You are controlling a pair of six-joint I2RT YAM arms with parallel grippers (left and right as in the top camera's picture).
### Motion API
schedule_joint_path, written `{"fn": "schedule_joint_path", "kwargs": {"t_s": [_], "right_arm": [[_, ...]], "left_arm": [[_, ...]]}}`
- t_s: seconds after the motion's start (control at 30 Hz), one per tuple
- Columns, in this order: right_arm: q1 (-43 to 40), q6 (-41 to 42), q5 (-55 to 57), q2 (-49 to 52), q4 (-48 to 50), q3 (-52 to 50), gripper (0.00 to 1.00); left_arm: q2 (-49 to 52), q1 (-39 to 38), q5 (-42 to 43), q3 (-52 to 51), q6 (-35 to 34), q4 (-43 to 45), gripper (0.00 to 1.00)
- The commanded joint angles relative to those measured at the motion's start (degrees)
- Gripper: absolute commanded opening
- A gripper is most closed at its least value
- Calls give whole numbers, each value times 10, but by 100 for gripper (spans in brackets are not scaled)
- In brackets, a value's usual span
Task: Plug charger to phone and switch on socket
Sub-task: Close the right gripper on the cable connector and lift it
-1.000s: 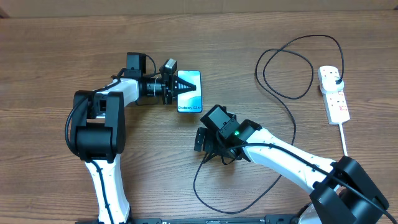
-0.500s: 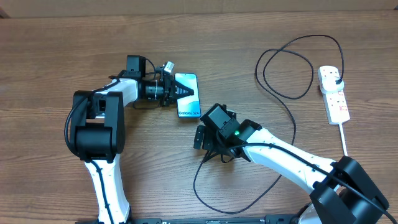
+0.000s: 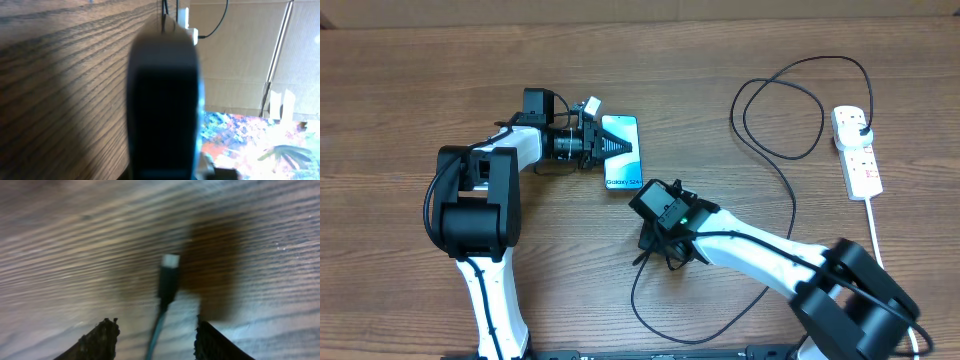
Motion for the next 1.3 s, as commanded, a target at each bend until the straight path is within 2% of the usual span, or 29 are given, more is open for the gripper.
{"fn": "schedule_joint_path", "kwargs": {"t_s": [0.0, 0.07, 0.17, 0.23, 0.37, 0.4, 0.47, 0.6, 0.7, 0.8, 0.9, 1.1, 1.27], "right_arm": [[-1, 16, 26, 29, 1, 0, 45], [-1, 26, 38, 36, 1, 0, 39], [-1, 30, 39, 36, 1, 0, 22], [-1, 27, 29, 36, -4, 0, 18], [-1, -16, -2, 36, -8, 2, 17], [-1, -25, -2, 36, -8, 2, 15], [-1, -24, 0, 36, -8, 2, 4], [-12, -56, -17, 36, -25, 21, 4], [-30, -127, -90, 28, -56, 59, 4], [-40, -159, -185, 8, -65, 77, 4], [-35, -176, -223, -15, -64, 77, 4], [21, -196, -189, -38, -77, 77, 4], [19, -196, -161, -38, -2, 77, 4]], "left_arm": [[5, -2, 34, 5, 23, 3, 4], [4, -1, 34, 5, 23, 3, 4], [5, -1, 34, 5, 23, 3, 4], [5, -1, 34, 5, 20, 3, 4], [5, -1, 34, 5, 12, 3, 4], [5, -2, 35, 5, 12, 3, 4], [5, -1, 35, 5, 9, 2, 4], [5, -1, 40, 5, 2, -2, 4], [4, 0, 94, 5, 38, 5, 4], [4, 0, 161, 5, 54, 38, 4], [2, 0, 161, 5, 53, 37, 4], [-9, -1, 161, 5, 53, 20, 4], [-37, -5, 161, 5, 91, -6, 4]]}}
